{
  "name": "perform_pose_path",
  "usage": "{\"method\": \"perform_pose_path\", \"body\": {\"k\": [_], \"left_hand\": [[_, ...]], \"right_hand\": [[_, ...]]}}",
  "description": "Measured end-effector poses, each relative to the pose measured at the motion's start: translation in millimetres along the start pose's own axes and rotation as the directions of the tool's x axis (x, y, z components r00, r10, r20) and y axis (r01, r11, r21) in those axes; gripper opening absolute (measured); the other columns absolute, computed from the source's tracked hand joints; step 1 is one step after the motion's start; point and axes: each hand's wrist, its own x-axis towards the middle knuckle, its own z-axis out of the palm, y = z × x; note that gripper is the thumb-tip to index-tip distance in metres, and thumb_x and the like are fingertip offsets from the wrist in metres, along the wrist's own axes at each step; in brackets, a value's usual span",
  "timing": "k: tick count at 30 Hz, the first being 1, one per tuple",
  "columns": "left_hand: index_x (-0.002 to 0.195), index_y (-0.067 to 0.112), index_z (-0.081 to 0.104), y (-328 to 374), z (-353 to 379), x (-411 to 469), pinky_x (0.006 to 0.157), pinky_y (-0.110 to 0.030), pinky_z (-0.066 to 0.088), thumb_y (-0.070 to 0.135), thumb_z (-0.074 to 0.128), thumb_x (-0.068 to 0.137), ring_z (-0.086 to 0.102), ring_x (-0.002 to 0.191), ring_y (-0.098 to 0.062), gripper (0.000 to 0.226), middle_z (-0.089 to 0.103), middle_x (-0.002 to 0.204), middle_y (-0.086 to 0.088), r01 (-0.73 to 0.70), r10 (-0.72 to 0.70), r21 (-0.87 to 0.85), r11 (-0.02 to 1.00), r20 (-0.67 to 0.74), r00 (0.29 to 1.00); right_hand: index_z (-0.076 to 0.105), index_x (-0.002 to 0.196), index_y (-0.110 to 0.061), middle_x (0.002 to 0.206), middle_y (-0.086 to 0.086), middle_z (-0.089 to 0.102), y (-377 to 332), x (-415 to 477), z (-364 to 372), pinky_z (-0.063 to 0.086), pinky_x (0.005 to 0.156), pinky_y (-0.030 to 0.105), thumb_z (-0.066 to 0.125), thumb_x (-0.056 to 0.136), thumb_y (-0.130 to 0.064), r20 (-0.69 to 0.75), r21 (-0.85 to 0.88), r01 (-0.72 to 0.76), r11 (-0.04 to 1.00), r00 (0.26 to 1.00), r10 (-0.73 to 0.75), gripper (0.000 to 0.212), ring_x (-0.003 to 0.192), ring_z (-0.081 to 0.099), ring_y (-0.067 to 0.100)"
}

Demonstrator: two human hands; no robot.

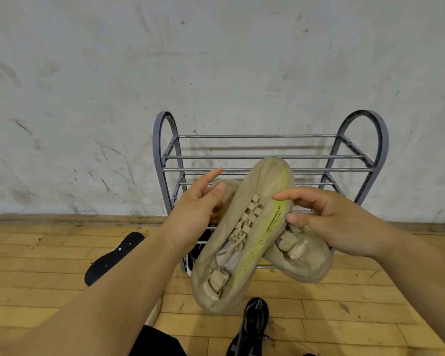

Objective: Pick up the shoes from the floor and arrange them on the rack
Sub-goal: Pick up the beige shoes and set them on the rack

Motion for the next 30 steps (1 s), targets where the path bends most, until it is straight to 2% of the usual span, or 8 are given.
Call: {"method": "perform_pose_path", "body": {"k": [6, 10, 14, 19, 22, 24, 26, 30], "left_hand": [[0.127, 0.062, 0.061, 1, 0, 0, 0.107, -0.042, 0.049, 0.044, 0.066, 0.098, 0.058, 0.128, -0.015, 0.035, 0.054, 0.141, 0.003, 0.048, -0.046, 0.063, 0.997, -0.04, 0.998], [0.143, 0.045, 0.056, 6, 1, -5, 0.073, -0.022, 0.061, 0.024, 0.068, 0.1, 0.075, 0.094, -0.003, 0.049, 0.064, 0.132, 0.005, 0.083, -0.082, -0.014, 0.996, 0.052, 0.995], [0.138, 0.041, 0.058, 7, 5, -4, 0.083, -0.032, 0.062, 0.012, 0.073, 0.095, 0.077, 0.097, -0.01, 0.055, 0.067, 0.134, 0.001, 0.019, -0.021, -0.053, 0.998, -0.025, 0.999], [0.126, 0.046, 0.063, 8, 8, -2, 0.068, -0.031, 0.063, 0.002, 0.068, 0.097, 0.075, 0.095, -0.013, 0.053, 0.065, 0.126, 0.011, -0.096, 0.084, -0.063, 0.993, -0.164, 0.983], [0.129, 0.047, 0.062, 8, 2, -1, 0.072, -0.027, 0.063, 0.005, 0.066, 0.098, 0.07, 0.095, 0.001, 0.053, 0.061, 0.127, 0.016, -0.124, 0.137, 0.076, 0.989, -0.204, 0.969], [0.135, 0.044, 0.06, 8, -3, -2, 0.077, -0.028, 0.063, 0.005, 0.064, 0.1, 0.069, 0.096, 0.003, 0.053, 0.058, 0.125, 0.023, -0.124, 0.145, 0.11, 0.986, -0.208, 0.967], [0.137, 0.044, 0.059, 8, -7, -3, 0.086, -0.033, 0.063, 0.005, 0.063, 0.101, 0.067, 0.107, -0.002, 0.053, 0.058, 0.126, 0.025, -0.119, 0.139, 0.121, 0.986, -0.178, 0.974], [0.129, 0.052, 0.064, 6, -5, -3, 0.09, -0.038, 0.063, 0.008, 0.063, 0.101, 0.066, 0.119, -0.013, 0.052, 0.066, 0.132, 0.012, -0.105, 0.118, 0.123, 0.987, -0.105, 0.987]], "right_hand": [[0.068, 0.128, -0.03, 0.121, -0.018, 0.074, 0, -4, -8, 0.051, 0.098, 0.017, 0.064, 0.099, -0.005, -0.067, 0.048, 0.013, 0.999, 0.998, -0.01, 0.039, 0.118, 0.066, 0.001], [0.067, 0.128, -0.025, 0.119, -0.014, 0.076, -2, -6, -8, 0.052, 0.091, 0.014, 0.061, 0.099, 0.002, -0.084, 0.152, 0.013, 0.988, 0.996, 0.0, 0.04, 0.114, 0.069, 0.002], [0.065, 0.13, -0.028, 0.122, -0.012, 0.076, -2, -7, -3, 0.054, 0.094, 0.019, 0.062, 0.099, -0.003, -0.07, 0.204, -0.018, 0.979, 0.997, 0.033, 0.04, 0.116, 0.07, 0.005], [0.067, 0.129, -0.03, 0.12, -0.004, 0.077, 3, -3, -2, 0.059, 0.089, 0.033, 0.066, 0.096, -0.005, -0.172, 0.37, -0.036, 0.928, 0.979, 0.107, 0.042, 0.112, 0.072, 0.017], [0.068, 0.128, -0.03, 0.125, -0.004, 0.074, 4, 0, -7, 0.062, 0.079, 0.035, 0.065, 0.096, 0.0, -0.218, 0.463, -0.03, 0.886, 0.965, 0.146, 0.044, 0.105, 0.076, 0.02], [0.069, 0.126, -0.032, 0.127, -0.004, 0.072, 6, 1, -12, 0.064, 0.075, 0.035, 0.064, 0.098, 0.002, -0.258, 0.434, -0.029, 0.901, 0.954, 0.155, 0.044, 0.099, 0.077, 0.018], [0.069, 0.126, -0.038, 0.126, -0.007, 0.072, 11, 2, -17, 0.065, 0.082, 0.047, 0.065, 0.099, -0.002, -0.274, 0.37, -0.055, 0.927, 0.948, 0.165, 0.046, 0.098, 0.077, 0.021], [0.067, 0.132, -0.041, 0.124, -0.011, 0.072, 17, 1, -23, 0.062, 0.09, 0.052, 0.066, 0.099, -0.004, -0.293, 0.327, -0.091, 0.941, 0.936, 0.193, 0.05, 0.101, 0.076, 0.019]]}}
